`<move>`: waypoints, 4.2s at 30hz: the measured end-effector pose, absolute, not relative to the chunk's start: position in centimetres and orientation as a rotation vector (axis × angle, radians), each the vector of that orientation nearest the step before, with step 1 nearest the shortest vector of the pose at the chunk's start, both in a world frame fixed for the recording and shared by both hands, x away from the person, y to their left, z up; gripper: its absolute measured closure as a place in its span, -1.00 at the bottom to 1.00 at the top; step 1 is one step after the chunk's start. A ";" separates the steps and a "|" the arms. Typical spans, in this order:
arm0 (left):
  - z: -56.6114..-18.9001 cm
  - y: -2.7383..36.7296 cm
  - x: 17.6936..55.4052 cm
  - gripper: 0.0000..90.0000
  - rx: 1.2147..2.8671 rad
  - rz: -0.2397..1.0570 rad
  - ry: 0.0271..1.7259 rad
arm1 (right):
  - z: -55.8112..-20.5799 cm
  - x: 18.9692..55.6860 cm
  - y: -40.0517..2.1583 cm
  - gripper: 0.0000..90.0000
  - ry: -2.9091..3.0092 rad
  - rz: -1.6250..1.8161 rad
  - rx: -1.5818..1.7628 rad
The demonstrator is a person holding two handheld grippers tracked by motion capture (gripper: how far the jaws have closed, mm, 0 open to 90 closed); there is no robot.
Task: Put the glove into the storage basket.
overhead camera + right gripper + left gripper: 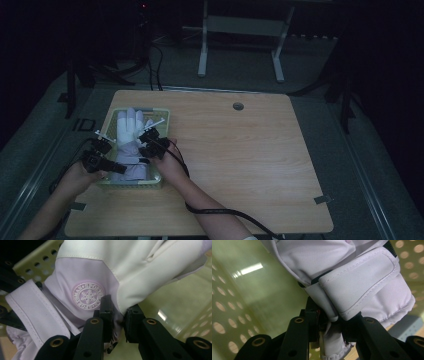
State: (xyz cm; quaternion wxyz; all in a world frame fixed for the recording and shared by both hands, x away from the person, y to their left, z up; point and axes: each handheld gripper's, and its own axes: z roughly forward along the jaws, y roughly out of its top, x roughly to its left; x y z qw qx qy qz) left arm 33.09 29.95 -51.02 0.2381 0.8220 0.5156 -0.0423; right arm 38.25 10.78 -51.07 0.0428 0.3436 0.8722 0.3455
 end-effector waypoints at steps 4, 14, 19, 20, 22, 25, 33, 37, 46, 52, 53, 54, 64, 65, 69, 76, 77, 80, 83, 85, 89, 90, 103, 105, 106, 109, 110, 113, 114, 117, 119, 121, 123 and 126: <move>-51.3 29.6 33.2 0.60 2.285 -0.103 1.431 | -51.3 38.2 11.5 0.75 2.678 0.972 1.034; -51.9 29.3 33.7 0.59 2.307 -0.105 1.486 | -51.1 38.2 11.8 0.47 2.667 0.920 1.046; -52.2 29.1 34.0 0.53 2.300 -0.119 1.500 | -50.3 37.9 11.1 0.23 2.634 0.952 1.027; -52.2 29.0 33.9 0.50 2.299 -0.115 1.500 | -50.2 38.0 10.9 0.17 2.626 0.967 1.029; -52.0 28.9 33.9 0.41 2.300 -0.093 1.492 | -49.9 38.1 10.3 0.07 2.613 1.011 1.029; -51.6 28.7 33.5 0.18 2.300 -0.017 1.471 | -49.1 38.3 9.3 -0.07 2.588 1.083 1.004; -49.4 28.6 32.2 -0.56 2.155 0.158 1.409 | -47.3 38.7 7.1 -0.49 2.574 1.223 0.995; -48.8 28.3 31.8 -0.80 2.080 0.205 1.391 | -47.2 38.7 6.8 -0.55 2.577 1.229 0.967; -48.0 26.9 30.3 -0.97 1.850 0.254 1.284 | -46.8 38.7 4.5 -0.69 2.604 1.221 0.881; -47.9 25.0 29.7 -0.97 1.854 0.246 1.218 | -46.8 38.7 2.9 -0.69 2.617 1.199 0.876; -47.9 25.0 29.7 -0.97 1.854 0.246 1.218 | -46.8 38.7 2.7 -0.69 2.621 1.196 0.872; -47.8 24.0 29.5 -0.97 1.879 0.262 1.193 | -46.8 38.7 2.7 -0.69 2.621 1.196 0.872; -47.4 20.1 28.8 -0.97 1.890 0.223 1.096 | -47.3 38.3 -1.0 -0.70 2.602 1.186 0.843; -47.4 19.7 28.7 -0.97 1.893 0.217 1.087 | -47.4 38.3 -1.3 -0.70 2.598 1.186 0.846; -47.5 18.2 28.5 -0.97 1.906 0.194 1.054 | -47.5 38.4 -2.7 -0.70 2.579 1.188 0.867; -47.5 15.8 28.1 -0.97 1.923 0.194 0.997 | -48.0 38.4 -4.9 -0.70 2.567 1.179 0.891; -47.5 15.5 28.0 -0.97 1.924 0.188 0.991 | -48.1 38.4 -5.2 -0.70 2.565 1.177 0.896; -47.8 14.4 27.8 -0.97 1.929 0.173 0.963 | -48.4 38.3 -6.3 -0.70 2.560 1.173 0.904; -48.0 13.2 27.6 -0.97 1.951 0.176 0.930 | -48.5 38.0 -7.1 -0.70 2.551 1.170 0.899; -48.1 12.7 27.5 -0.97 1.954 0.168 0.915 | -48.6 37.9 -7.6 -0.70 2.550 1.162 0.890; -48.4 11.7 27.3 -0.97 1.961 0.160 0.882 | -49.0 37.6 -8.8 -0.70 2.547 1.156 0.888; -48.5 11.4 27.2 -0.97 1.963 0.160 0.876 | -49.1 37.5 -9.1 -0.70 2.546 1.159 0.889; -50.6 8.3 27.0 -0.97 1.993 0.097 0.816 | -50.9 36.4 -12.9 -0.70 2.544 1.130 0.880; -51.0 7.8 27.0 -0.97 1.996 0.078 0.812 | -51.2 36.3 -13.4 -0.70 2.545 1.126 0.892; -51.2 7.6 27.1 -0.97 2.002 0.073 0.808 | -51.4 36.2 -13.7 -0.70 2.547 1.123 0.893; -51.8 7.0 27.0 -0.97 2.012 0.062 0.794 | -52.1 35.8 -14.7 -0.70 2.551 1.124 0.904; -52.1 6.7 27.0 -0.97 2.014 0.055 0.786 | -52.3 35.7 -14.9 -0.70 2.550 1.126 0.908; -53.1 6.2 27.0 -0.97 2.021 0.035 0.769 | -53.1 35.3 -15.8 -0.70 2.559 1.126 0.934; -53.4 6.0 27.0 -0.97 2.023 0.036 0.758 | -53.4 35.2 -16.1 -0.70 2.558 1.124 0.941; -54.0 5.8 27.1 -0.97 2.027 0.036 0.750 | -54.1 34.8 -16.9 -0.70 2.550 1.138 0.960; -54.4 5.6 27.1 -0.97 2.022 0.033 0.748 | -54.3 34.6 -17.4 -0.70 2.543 1.150 0.957; -54.6 5.5 27.1 -0.97 2.019 0.030 0.741 | -54.7 34.5 -18.0 -0.70 2.545 1.149 0.960; -54.8 5.4 27.1 -0.97 2.011 0.033 0.736 | -54.8 34.3 -18.5 -0.70 2.538 1.143 0.964; -55.2 5.2 27.1 -0.97 1.994 0.032 0.710 | -55.0 33.9 -19.3 -0.70 2.523 1.161 0.963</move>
